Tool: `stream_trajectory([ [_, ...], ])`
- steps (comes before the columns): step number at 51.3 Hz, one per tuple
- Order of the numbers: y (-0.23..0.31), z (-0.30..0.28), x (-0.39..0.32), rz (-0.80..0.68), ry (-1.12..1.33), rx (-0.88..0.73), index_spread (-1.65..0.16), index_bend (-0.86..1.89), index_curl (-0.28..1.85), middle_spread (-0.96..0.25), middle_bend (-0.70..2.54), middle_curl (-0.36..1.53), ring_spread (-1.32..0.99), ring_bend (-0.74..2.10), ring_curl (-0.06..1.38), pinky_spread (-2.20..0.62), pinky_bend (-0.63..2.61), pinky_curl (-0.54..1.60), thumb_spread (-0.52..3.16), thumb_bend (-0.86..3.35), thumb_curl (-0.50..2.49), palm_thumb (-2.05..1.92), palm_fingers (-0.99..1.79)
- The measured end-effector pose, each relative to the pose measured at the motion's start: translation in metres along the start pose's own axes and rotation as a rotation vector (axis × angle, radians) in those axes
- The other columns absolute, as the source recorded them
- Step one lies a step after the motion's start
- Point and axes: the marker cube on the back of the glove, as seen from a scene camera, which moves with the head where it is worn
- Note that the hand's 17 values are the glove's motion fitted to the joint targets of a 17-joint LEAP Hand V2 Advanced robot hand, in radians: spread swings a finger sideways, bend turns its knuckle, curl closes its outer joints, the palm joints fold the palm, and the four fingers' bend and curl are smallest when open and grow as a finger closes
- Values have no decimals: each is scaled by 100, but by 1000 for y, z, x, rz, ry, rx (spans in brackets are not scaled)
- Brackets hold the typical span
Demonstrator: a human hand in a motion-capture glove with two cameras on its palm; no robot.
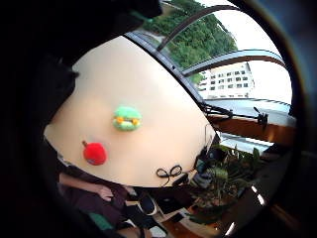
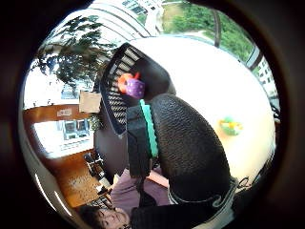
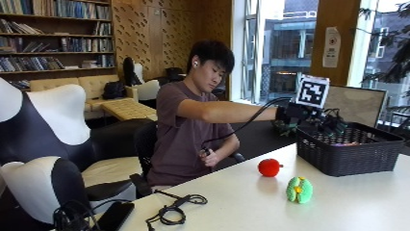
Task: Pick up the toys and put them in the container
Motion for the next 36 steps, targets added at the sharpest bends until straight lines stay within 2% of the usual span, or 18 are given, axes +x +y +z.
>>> stream_trajectory([
  [2,2,17,14,52,42,-12,-28,9,21,-8,12,22,2,27,35,5,73,37,132,-8,13,-12,-20],
  [4,6,35,21,25,56,-24,-28,9,20,-8,12,22,1,27,36,5,73,37,132,-7,13,-12,-20],
  [14,8,141,31,55,-177,-91,-28,11,20,-9,13,22,1,28,36,5,74,37,134,-7,11,-11,-17],
  [20,7,196,34,15,-199,-89,-28,12,20,-10,14,22,0,28,37,5,75,37,135,-6,11,-11,-16],
  [25,5,215,34,-10,-250,97,-28,17,21,-8,17,22,-4,47,40,3,81,37,140,-1,13,-1,19],
  [26,4,216,35,-4,-256,136,-29,16,21,-8,16,22,-4,47,39,2,82,37,141,-1,14,-1,17],
  [27,2,217,35,3,-264,175,-28,22,23,-9,25,24,-9,56,42,-1,80,36,145,4,15,6,41],
  [30,-2,218,37,28,-291,276,-28,23,23,-11,30,26,-13,61,41,-6,75,33,150,7,18,12,56],
  [36,-11,216,36,89,-294,375,-28,25,28,-20,49,34,-24,86,51,-19,76,36,152,20,29,40,92],
])
